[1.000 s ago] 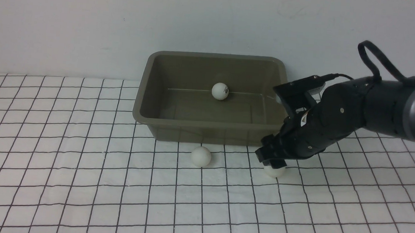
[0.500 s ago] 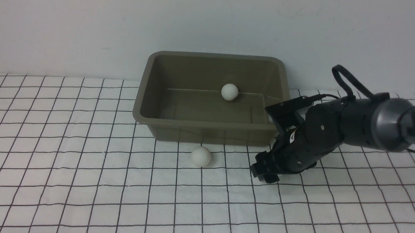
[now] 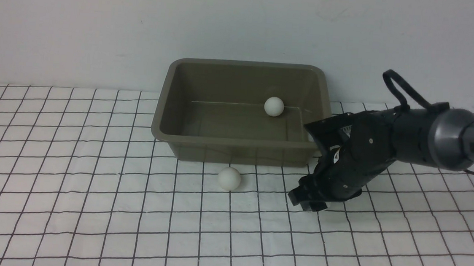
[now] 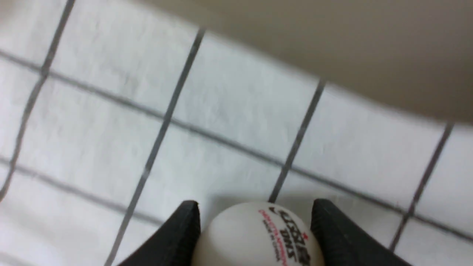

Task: Put the table tennis balls into the box on the white checkered tablecloth.
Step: 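Reach for and grasp a ping pong ball on the table, then release the ping pong ball into the bin and lift the gripper away, then reach for and grasp a ping pong ball on the table beside the basket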

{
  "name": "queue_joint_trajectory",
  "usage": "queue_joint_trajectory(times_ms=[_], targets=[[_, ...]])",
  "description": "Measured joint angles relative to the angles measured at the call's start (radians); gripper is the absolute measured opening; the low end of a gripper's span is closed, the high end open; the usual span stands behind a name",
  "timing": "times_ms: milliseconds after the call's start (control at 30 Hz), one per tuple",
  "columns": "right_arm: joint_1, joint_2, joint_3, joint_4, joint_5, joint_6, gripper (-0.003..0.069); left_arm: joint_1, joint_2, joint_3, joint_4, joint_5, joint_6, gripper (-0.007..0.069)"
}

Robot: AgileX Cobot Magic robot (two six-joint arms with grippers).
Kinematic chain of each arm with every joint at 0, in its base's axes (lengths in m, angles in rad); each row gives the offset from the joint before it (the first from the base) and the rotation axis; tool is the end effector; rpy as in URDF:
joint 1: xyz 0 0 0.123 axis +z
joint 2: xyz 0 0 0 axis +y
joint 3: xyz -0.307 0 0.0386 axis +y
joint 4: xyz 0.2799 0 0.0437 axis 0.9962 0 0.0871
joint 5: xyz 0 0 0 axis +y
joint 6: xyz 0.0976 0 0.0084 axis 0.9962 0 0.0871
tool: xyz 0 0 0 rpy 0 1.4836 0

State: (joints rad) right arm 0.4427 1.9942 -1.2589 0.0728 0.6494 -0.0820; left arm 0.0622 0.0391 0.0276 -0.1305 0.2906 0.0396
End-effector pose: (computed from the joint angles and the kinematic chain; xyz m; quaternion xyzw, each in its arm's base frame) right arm 0.3818 0.1858 0.1374 -0.2319 0.9628 0.0498 0.1293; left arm 0.0714 0.0008 0.1725 -0.0474 0.7937 -0.0219 0.6061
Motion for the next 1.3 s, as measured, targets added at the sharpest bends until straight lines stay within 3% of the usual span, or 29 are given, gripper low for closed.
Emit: queue_joint_trajectory(times_ms=[167,300,500,800,967,1133,1300], targets=[[0.0,-0.152,0.0,0.14,0.104,-0.109,0.035,0.0,0.0,0.0,0.0,0.0,0.0,-0.0004],[0.0,-0.259,-0.007,0.251,0.031,-0.228,0.035,0.0,0.0,0.0,0.0,0.0,0.0,-0.0004],[0.0,-0.198,-0.138,0.229,-0.116,-0.274,0.035,0.0,0.0,0.0,0.0,0.0,0.0,-0.0004],[0.0,0.084,-0.423,0.206,-0.06,-0.282,0.0365,0.0,0.0,0.0,0.0,0.0,0.0,-0.0004],[0.0,0.185,-0.531,0.191,0.007,-0.281,0.0446,0.0,0.0,0.0,0.0,0.0,0.0,-0.0004],[0.0,0.189,-0.613,0.187,0.114,-0.243,0.0458,0.0,0.0,0.0,0.0,0.0,0.0,-0.0004],[0.0,0.166,-0.736,0.191,0.41,-0.153,0.0458,0.0,0.0,0.0,0.0,0.0,0.0,-0.0004]])
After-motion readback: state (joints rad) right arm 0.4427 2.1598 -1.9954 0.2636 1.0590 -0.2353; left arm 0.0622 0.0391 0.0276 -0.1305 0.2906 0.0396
